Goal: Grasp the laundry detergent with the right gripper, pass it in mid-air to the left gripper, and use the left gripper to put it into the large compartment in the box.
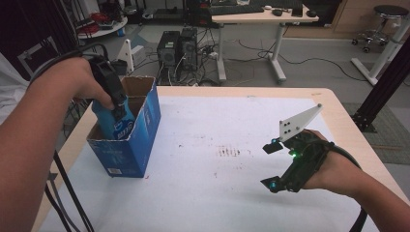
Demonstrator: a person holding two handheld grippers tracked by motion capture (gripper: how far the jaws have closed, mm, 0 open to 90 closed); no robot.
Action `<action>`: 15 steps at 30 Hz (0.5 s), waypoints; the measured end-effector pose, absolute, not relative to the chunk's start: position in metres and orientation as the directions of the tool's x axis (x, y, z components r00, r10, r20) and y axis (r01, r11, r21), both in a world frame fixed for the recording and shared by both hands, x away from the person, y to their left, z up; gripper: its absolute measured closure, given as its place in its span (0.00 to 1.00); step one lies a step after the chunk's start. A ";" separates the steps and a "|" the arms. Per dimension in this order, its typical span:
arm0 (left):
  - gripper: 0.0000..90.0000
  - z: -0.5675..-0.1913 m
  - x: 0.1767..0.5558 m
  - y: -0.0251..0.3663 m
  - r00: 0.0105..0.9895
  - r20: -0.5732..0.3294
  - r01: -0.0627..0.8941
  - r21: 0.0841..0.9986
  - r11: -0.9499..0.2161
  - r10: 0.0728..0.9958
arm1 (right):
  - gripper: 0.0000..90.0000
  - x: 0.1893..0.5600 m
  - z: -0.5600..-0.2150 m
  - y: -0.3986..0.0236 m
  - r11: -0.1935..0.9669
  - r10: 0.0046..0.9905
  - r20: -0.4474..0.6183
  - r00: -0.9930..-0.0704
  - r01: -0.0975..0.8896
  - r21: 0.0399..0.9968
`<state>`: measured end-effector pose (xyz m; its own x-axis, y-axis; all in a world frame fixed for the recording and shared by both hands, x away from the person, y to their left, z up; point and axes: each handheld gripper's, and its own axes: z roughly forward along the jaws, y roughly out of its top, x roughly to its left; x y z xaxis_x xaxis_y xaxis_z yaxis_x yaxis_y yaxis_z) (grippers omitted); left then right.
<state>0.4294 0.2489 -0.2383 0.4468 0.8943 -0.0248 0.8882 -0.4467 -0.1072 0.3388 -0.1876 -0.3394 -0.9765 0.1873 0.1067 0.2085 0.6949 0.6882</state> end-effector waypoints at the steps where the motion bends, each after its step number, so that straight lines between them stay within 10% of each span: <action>1: 0.43 -0.242 0.429 0.248 0.472 -0.017 0.876 -0.107 -0.471 0.881 | 0.01 0.339 -0.340 -0.187 0.695 0.187 0.106 -0.977 0.208 0.689; 15: 0.43 -0.283 0.431 0.246 0.644 -0.014 0.762 -0.083 -0.642 0.765 | 0.01 0.336 -0.342 -0.188 0.702 0.196 0.110 -0.974 0.218 0.678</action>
